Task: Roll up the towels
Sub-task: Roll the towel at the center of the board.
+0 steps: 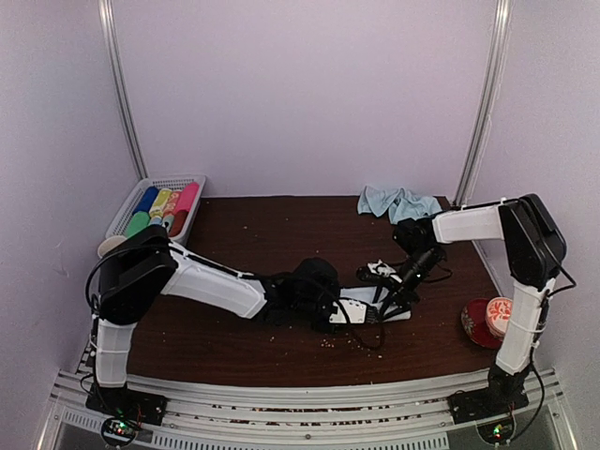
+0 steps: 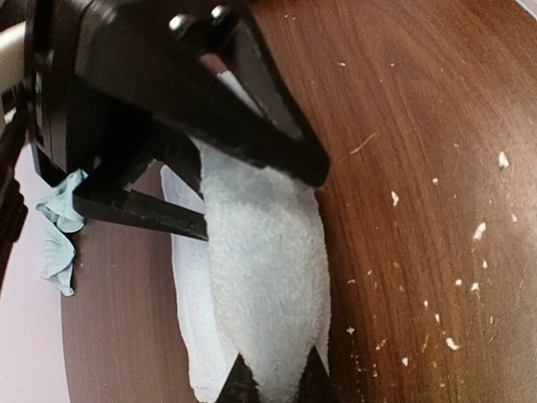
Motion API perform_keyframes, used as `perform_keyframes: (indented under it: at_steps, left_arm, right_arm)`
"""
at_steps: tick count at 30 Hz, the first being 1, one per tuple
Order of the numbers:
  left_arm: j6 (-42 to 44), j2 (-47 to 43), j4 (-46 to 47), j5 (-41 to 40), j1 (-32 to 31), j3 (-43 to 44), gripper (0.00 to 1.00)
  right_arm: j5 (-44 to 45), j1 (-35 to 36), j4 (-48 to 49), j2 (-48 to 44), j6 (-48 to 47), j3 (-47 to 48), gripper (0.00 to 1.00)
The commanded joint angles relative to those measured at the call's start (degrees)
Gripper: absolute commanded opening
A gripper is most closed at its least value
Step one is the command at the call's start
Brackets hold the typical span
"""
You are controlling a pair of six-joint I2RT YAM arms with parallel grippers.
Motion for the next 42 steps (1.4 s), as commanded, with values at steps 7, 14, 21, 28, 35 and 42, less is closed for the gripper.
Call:
perform_keyframes:
  at_steps: [7, 14, 21, 28, 35, 42]
  left_arm:
    - [-14.8, 6.7, -21.4, 10.7, 2.1, 12.9, 0.00]
    - [-19.5, 11.4, -29.4, 14.4, 3.0, 21.9, 0.00]
    - [-25.9, 17.5, -35.9, 16.2, 3.6, 31.3, 0.00]
    - [-37.6, 21.2, -34.3, 18.7, 5.4, 34.1, 0.00]
    - [-46.3, 22.2, -30.3, 16.5, 5.5, 33.2, 0.00]
    - [-57.0, 23.7, -24.7, 15.8, 6.6, 31.8, 0.00]
  right_arm:
    - [17.2, -2.4, 18.8, -21.3, -0.6, -18.1, 0.82]
    - [19.1, -2.8, 29.3, -34.1, -2.9, -29.0, 0.88]
    - [20.1, -3.0, 36.1, -42.2, 4.6, -33.6, 0.90]
    - [17.5, -9.6, 34.6, -42.0, 17.9, -29.2, 1.00]
    - [17.5, -17.1, 41.5, -44.0, 36.0, -30.0, 1.00]
    - [7.2, -21.2, 36.9, -40.1, 43.3, -25.5, 1.00]
